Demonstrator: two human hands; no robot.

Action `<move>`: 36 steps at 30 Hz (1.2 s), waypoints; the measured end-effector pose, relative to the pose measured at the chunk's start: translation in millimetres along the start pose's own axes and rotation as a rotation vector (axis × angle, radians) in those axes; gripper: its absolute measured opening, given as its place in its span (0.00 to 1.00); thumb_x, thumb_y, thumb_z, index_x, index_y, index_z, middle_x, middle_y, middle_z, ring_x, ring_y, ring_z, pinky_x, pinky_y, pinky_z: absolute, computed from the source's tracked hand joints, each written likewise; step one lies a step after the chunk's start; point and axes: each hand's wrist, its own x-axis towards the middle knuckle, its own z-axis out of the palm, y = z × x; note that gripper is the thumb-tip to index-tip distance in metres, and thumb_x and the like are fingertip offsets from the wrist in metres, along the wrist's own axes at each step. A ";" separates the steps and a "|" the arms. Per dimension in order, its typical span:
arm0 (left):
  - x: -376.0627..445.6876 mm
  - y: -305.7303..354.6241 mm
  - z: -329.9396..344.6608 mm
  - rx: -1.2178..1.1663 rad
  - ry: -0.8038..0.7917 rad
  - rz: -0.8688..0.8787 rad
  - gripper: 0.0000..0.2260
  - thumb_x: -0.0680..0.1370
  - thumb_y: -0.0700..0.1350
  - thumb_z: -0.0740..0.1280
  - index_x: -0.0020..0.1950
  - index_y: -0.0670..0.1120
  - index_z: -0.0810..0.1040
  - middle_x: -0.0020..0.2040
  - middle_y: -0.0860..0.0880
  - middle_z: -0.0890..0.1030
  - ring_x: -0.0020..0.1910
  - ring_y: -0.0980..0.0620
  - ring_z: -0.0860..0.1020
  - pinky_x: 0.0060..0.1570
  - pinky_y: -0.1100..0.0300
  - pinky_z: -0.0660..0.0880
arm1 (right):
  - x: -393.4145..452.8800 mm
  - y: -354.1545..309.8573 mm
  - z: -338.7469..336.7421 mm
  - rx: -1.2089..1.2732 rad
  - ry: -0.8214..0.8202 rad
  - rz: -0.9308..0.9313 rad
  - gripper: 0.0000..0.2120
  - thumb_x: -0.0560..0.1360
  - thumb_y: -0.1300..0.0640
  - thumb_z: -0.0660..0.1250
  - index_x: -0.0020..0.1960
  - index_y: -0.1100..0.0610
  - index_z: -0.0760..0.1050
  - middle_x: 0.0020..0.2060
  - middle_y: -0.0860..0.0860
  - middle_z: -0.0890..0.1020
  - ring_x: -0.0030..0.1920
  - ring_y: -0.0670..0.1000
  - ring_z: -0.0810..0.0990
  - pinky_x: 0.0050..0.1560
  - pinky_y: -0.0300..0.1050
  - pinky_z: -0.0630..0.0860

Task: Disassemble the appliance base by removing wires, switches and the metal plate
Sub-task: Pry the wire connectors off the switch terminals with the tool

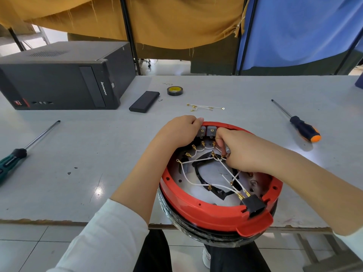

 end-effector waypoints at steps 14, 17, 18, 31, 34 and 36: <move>-0.9 -0.7 0.0 0.007 0.005 0.001 0.21 0.83 0.55 0.49 0.50 0.43 0.75 0.45 0.47 0.76 0.47 0.47 0.73 0.46 0.56 0.66 | 3.6 -10.8 0.5 -0.083 0.009 0.031 0.11 0.71 0.67 0.63 0.44 0.54 0.64 0.37 0.52 0.73 0.34 0.49 0.68 0.31 0.43 0.62; -0.1 -0.9 -0.1 0.002 0.008 0.003 0.21 0.83 0.55 0.50 0.49 0.43 0.75 0.44 0.47 0.76 0.46 0.47 0.73 0.45 0.56 0.66 | 0.0 -9.6 3.8 0.000 -0.003 0.025 0.12 0.70 0.68 0.63 0.44 0.53 0.63 0.43 0.54 0.76 0.35 0.50 0.69 0.31 0.44 0.63; 0.0 -0.8 0.0 0.002 0.008 0.004 0.21 0.83 0.55 0.50 0.50 0.43 0.75 0.45 0.47 0.76 0.47 0.48 0.73 0.45 0.56 0.65 | -1.6 -9.2 4.1 0.022 0.006 0.029 0.13 0.70 0.68 0.63 0.44 0.53 0.63 0.44 0.54 0.77 0.35 0.49 0.69 0.30 0.43 0.63; -0.8 -2.3 -0.5 -0.029 0.002 0.002 0.20 0.82 0.55 0.51 0.46 0.42 0.74 0.38 0.50 0.74 0.43 0.48 0.73 0.42 0.56 0.66 | -9.5 14.4 -21.7 0.301 0.399 -0.029 0.16 0.68 0.64 0.66 0.38 0.47 0.63 0.39 0.48 0.79 0.37 0.51 0.76 0.38 0.47 0.73; -0.9 -1.6 -0.6 -0.041 0.001 -0.009 0.20 0.82 0.55 0.51 0.47 0.43 0.75 0.38 0.49 0.75 0.44 0.47 0.74 0.43 0.56 0.66 | -8.9 18.2 -17.0 0.220 0.251 -0.086 0.16 0.70 0.60 0.68 0.37 0.45 0.63 0.40 0.48 0.80 0.38 0.49 0.77 0.39 0.48 0.75; -1.3 -1.2 -0.8 -0.048 -0.001 -0.017 0.20 0.82 0.56 0.51 0.47 0.43 0.75 0.38 0.50 0.74 0.44 0.47 0.74 0.43 0.56 0.67 | -6.0 18.6 -8.6 0.098 0.234 -0.121 0.15 0.71 0.57 0.69 0.37 0.47 0.62 0.36 0.46 0.76 0.35 0.47 0.73 0.34 0.43 0.68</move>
